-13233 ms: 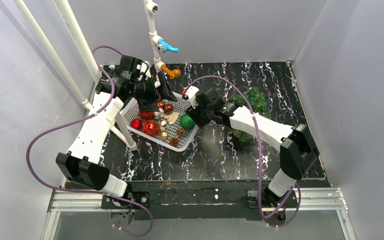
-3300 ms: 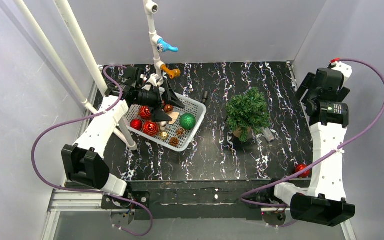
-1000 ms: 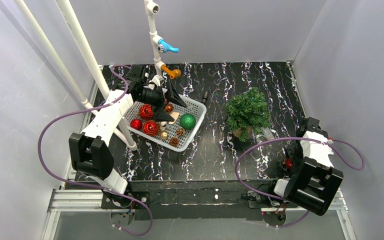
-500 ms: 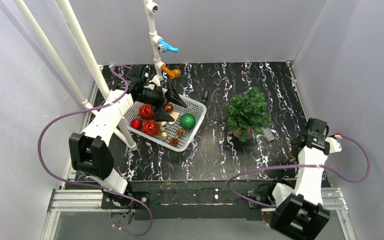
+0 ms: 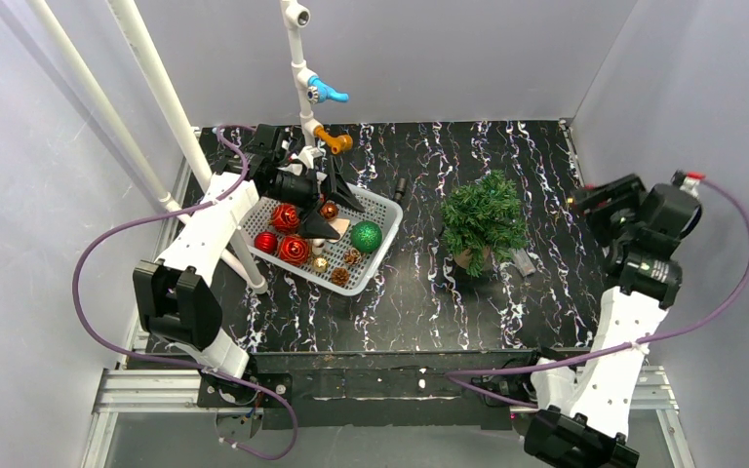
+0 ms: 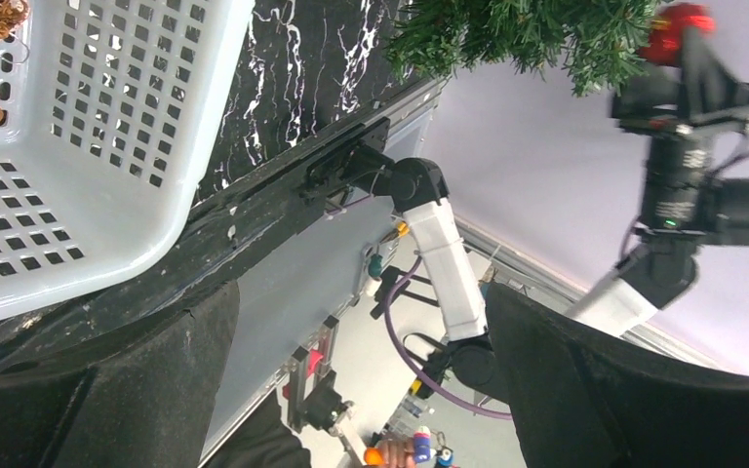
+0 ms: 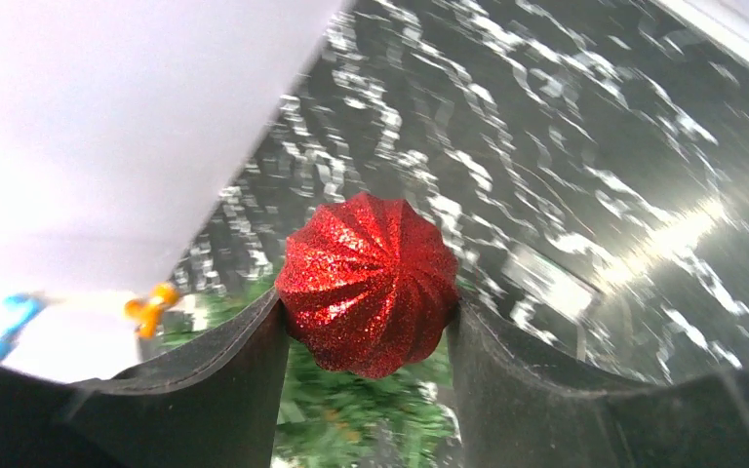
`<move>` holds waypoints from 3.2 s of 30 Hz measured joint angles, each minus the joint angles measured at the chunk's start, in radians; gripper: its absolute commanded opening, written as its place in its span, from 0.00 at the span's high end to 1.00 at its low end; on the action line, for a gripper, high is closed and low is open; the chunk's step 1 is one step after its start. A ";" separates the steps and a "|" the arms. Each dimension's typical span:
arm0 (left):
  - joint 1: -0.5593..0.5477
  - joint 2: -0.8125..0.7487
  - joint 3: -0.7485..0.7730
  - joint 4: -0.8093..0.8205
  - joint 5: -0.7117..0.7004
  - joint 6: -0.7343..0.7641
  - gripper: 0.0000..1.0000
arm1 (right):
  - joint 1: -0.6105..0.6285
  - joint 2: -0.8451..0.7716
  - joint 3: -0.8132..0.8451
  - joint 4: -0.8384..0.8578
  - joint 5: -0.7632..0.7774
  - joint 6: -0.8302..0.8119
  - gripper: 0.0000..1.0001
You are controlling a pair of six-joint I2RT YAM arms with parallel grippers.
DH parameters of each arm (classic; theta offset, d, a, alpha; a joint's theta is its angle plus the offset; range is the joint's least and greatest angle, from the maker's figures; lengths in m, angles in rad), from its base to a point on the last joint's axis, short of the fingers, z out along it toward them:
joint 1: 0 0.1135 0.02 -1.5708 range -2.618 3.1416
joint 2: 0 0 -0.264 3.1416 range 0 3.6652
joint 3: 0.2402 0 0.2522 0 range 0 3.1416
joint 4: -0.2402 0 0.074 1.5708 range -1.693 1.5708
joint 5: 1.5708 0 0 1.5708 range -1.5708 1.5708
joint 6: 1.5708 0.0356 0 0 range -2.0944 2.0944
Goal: Decorate the small christmas tree
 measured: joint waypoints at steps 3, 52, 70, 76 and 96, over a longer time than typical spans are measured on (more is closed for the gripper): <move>-0.001 0.000 0.000 -0.013 0.000 0.019 0.02 | 0.015 0.044 0.158 0.014 -0.090 -0.034 0.73; -0.028 -0.143 -0.316 0.042 -0.113 0.103 0.02 | 0.518 0.604 0.806 -0.395 -0.198 -0.372 0.73; -0.033 -0.122 -0.310 0.056 -0.108 0.099 0.02 | 0.518 0.617 0.805 -0.405 -0.086 -0.398 0.73; -0.033 -0.098 -0.298 0.059 -0.106 0.095 0.02 | 0.518 0.631 0.805 -0.394 -0.082 -0.399 0.73; -0.033 -0.098 -0.296 0.059 -0.106 0.095 0.02 | 0.518 0.655 0.857 -0.383 -0.239 -0.398 0.75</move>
